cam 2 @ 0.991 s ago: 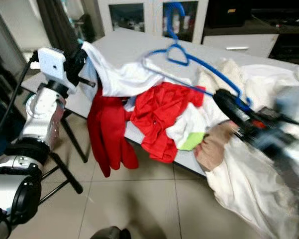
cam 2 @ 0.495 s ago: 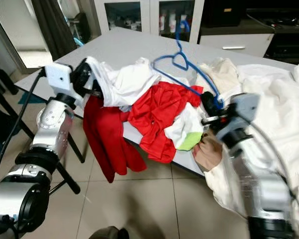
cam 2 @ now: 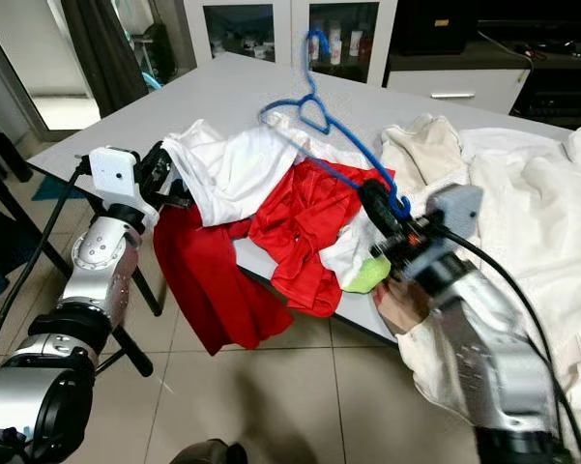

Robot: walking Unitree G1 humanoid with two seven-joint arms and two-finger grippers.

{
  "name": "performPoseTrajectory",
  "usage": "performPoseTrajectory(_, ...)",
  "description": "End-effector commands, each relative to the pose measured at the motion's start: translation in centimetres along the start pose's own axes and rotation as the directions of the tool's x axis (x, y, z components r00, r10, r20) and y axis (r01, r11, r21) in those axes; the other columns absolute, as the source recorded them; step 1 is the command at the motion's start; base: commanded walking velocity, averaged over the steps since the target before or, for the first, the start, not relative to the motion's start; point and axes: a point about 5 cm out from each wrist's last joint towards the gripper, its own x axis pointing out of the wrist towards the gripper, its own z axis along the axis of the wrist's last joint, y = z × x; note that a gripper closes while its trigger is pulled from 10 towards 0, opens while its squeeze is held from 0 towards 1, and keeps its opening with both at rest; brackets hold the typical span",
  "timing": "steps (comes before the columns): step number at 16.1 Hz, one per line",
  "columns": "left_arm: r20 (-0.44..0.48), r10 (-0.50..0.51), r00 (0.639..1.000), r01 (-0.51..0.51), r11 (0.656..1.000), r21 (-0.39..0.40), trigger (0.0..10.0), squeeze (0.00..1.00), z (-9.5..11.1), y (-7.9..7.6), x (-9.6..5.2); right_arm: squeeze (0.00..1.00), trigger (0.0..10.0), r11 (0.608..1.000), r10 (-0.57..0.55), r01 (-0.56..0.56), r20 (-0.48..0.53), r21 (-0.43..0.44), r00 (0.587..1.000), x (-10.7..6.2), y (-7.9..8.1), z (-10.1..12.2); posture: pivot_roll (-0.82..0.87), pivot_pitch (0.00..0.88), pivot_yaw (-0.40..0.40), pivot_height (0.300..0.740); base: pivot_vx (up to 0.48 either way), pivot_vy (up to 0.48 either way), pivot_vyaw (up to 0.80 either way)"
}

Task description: Hang hanger

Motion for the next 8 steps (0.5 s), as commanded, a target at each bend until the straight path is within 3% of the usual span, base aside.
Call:
performPoseTrajectory(1,-0.037,0.017,0.999,-0.017,1.0,0.009,10.0,0.0,-0.8,0.5,-0.6,0.0,10.0,0.998,0.043,-0.044,0.031,0.037,0.999,-0.6,-0.1,1.1,0.06,0.0,0.059,0.74,0.0,0.0,0.0)
performPoseTrajectory(5,-0.042,0.027,0.999,-0.027,1.0,0.013,10.0,0.0,-1.0,0.7,-0.9,0.0,10.0,0.993,0.113,-0.112,-0.03,0.042,0.993,-2.3,-0.2,1.1,0.06,0.0,0.056,0.74,0.0,0.0,0.0)
performPoseTrajectory(8,-0.063,0.028,0.998,-0.028,1.0,0.012,10.0,0.0,-1.6,0.5,-1.2,0.0,10.0,0.999,-0.033,0.033,-0.024,0.027,0.999,-1.9,-1.5,-0.3,0.07,0.0,0.055,0.74,0.0,0.0,0.0)
